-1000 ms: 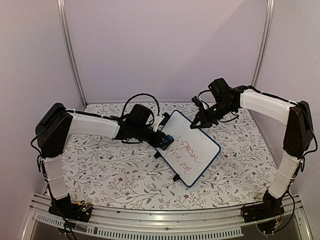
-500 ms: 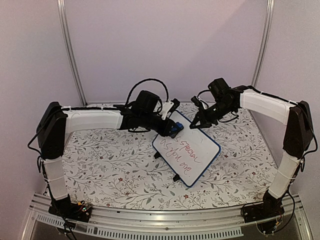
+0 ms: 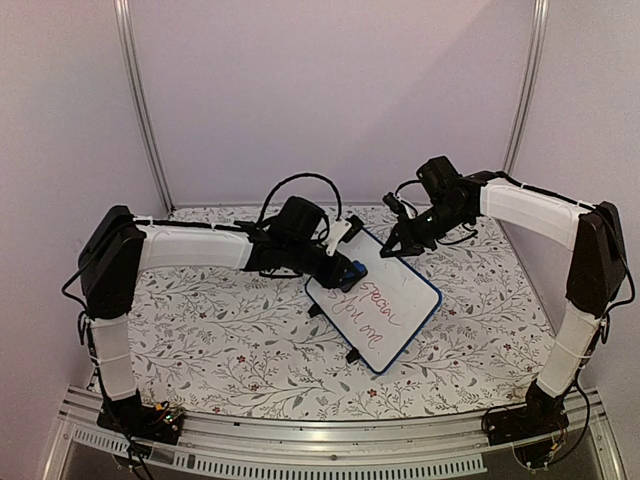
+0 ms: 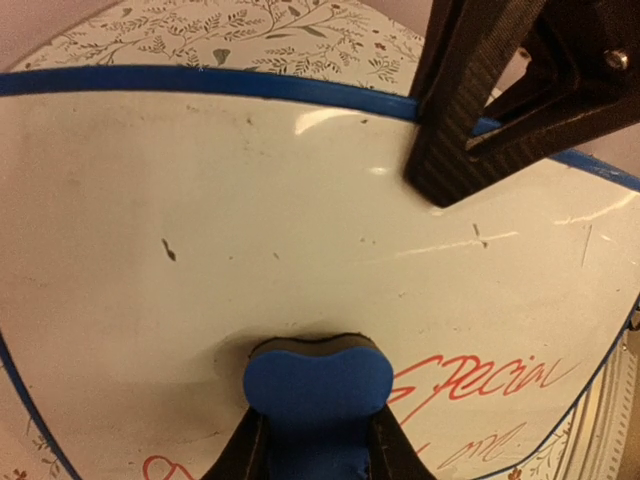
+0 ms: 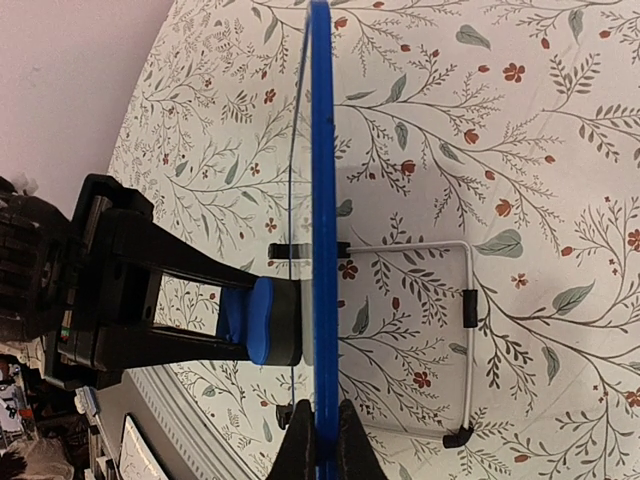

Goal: Erase the whiteboard
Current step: Erase the whiteboard from the whiteboard stand.

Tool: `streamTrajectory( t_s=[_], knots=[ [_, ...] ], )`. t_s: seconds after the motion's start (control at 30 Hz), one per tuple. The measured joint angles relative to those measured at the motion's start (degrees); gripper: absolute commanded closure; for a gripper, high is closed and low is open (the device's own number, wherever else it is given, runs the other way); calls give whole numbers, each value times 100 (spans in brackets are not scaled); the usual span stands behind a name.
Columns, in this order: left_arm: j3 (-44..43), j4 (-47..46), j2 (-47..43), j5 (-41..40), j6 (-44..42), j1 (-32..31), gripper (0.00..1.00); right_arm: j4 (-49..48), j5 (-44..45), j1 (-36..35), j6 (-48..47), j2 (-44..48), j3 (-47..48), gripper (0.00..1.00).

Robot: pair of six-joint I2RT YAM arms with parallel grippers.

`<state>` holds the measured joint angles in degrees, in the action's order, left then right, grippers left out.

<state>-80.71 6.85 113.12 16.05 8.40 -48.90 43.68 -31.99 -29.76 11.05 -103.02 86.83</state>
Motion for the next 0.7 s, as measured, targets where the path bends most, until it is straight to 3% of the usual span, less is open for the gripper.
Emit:
streamTrajectory(
  t_s=[0.7],
  knots=[
    [807, -581, -186, 28, 151, 2, 100, 9, 2, 9, -2, 0, -2, 100]
  ],
)
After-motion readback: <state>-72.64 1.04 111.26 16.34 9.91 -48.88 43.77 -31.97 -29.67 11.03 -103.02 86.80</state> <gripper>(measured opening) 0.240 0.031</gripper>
